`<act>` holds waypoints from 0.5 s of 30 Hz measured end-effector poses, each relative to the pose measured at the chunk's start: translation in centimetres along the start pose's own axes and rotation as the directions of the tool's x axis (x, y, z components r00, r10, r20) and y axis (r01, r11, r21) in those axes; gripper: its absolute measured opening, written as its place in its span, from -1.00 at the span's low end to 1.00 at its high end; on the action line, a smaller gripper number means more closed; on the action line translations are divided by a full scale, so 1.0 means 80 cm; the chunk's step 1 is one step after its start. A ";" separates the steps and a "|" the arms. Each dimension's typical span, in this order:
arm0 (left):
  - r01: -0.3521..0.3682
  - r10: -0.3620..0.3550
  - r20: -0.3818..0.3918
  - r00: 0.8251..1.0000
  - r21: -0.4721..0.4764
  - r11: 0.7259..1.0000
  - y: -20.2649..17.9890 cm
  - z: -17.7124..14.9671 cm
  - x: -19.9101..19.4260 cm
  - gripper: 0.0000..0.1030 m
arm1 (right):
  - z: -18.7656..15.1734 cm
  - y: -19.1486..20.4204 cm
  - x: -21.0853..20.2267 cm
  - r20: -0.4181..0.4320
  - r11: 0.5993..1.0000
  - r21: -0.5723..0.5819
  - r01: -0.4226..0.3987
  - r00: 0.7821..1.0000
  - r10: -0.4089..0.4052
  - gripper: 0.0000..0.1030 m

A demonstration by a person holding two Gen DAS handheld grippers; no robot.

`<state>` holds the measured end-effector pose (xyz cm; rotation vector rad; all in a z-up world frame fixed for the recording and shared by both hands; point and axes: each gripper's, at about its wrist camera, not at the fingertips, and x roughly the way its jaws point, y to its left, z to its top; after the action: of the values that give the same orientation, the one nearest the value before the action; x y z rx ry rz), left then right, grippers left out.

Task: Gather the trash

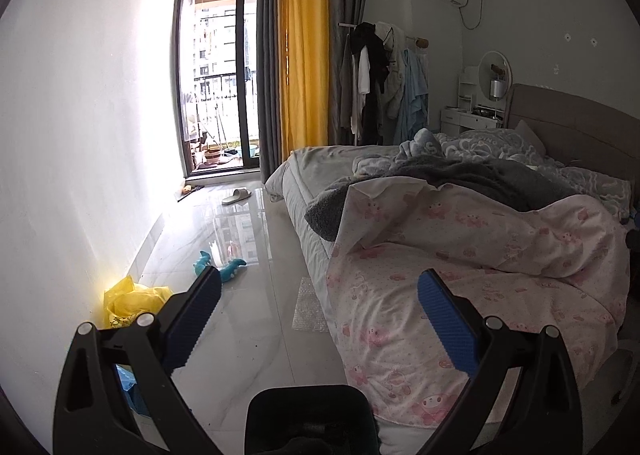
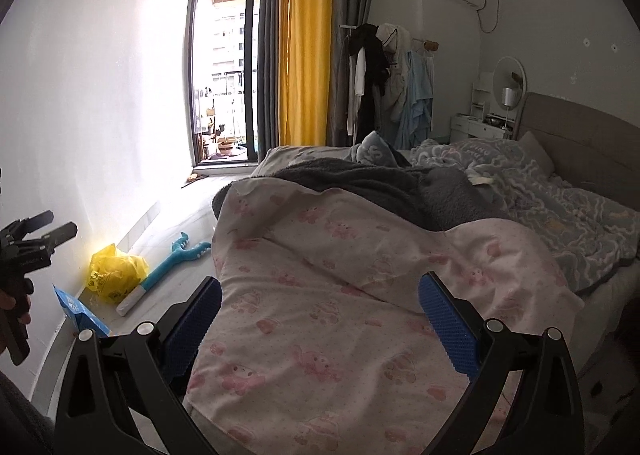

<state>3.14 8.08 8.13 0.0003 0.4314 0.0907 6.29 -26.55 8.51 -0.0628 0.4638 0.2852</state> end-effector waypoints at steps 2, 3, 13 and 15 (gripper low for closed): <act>-0.004 0.004 -0.002 1.000 0.011 1.000 -0.006 -0.003 0.001 0.94 | -0.003 -0.010 -0.005 0.008 1.000 0.019 -0.009 1.000 0.009 0.93; -0.008 0.009 -0.005 1.000 0.018 1.000 -0.009 -0.005 0.002 0.94 | -0.002 -0.014 -0.009 0.019 1.000 0.023 -0.013 1.000 0.013 0.93; -0.042 0.042 0.013 0.999 0.007 0.999 -0.009 -0.005 -0.013 0.94 | 0.002 -0.017 -0.025 0.050 0.999 0.021 -0.035 0.998 0.034 0.93; -0.042 0.042 0.013 0.999 0.001 0.999 -0.010 -0.005 -0.013 0.94 | 0.001 -0.015 -0.024 0.047 0.999 0.015 -0.034 0.998 0.033 0.93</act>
<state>2.08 7.20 8.23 0.0112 0.4183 0.1317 5.04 -28.19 9.47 -0.0328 0.4212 0.3154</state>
